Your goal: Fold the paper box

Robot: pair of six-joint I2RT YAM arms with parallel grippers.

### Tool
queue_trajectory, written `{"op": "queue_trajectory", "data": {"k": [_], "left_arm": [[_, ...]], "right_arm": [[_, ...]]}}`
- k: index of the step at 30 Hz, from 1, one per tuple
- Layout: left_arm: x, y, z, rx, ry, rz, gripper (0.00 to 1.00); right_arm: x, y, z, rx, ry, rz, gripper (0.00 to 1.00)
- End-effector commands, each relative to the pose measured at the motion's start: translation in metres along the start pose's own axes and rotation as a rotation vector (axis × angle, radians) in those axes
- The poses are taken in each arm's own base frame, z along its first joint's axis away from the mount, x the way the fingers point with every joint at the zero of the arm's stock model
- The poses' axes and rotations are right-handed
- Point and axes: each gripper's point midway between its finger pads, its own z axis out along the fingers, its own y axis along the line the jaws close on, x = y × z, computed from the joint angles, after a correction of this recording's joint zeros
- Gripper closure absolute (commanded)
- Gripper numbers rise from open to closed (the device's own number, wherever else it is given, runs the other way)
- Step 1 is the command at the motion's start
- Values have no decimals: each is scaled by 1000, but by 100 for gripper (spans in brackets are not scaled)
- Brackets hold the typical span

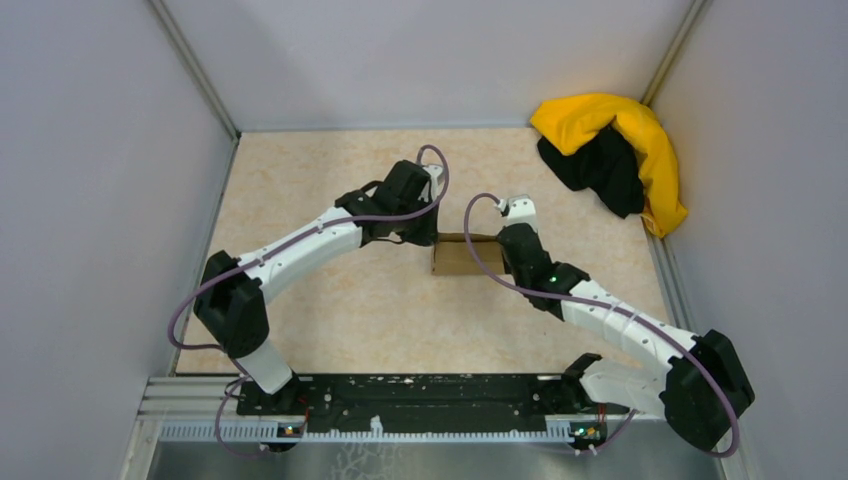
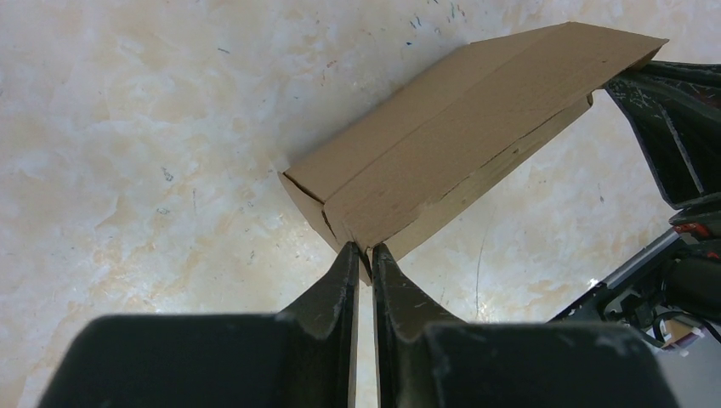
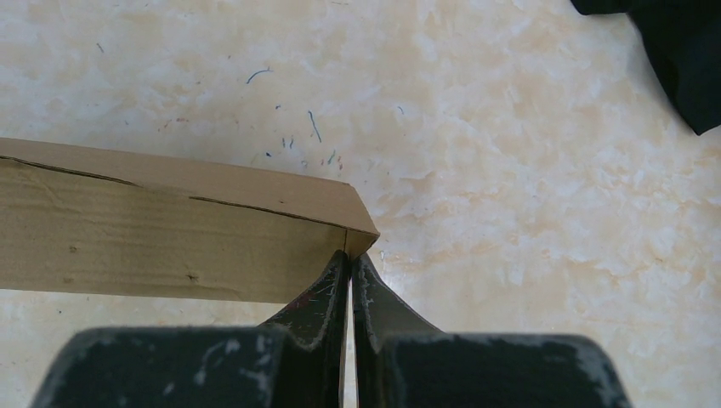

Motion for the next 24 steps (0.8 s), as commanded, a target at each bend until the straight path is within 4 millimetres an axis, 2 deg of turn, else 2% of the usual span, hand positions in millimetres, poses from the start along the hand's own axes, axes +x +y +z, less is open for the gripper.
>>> {"op": "queue_trajectory", "data": {"k": [1,13,24], "left_arm": [[-19,-30,-3,125,-35,-24,87],[-25,-28,0,144,-16,-64,87],[-22,-29,13,160,-1,-96,87]], "right_arm": [[-22,25,-3,-102,-68,33,100],[-20,27,-1,-101,-58,29,100],[-16,29,1,-101,-52,32,100]]}}
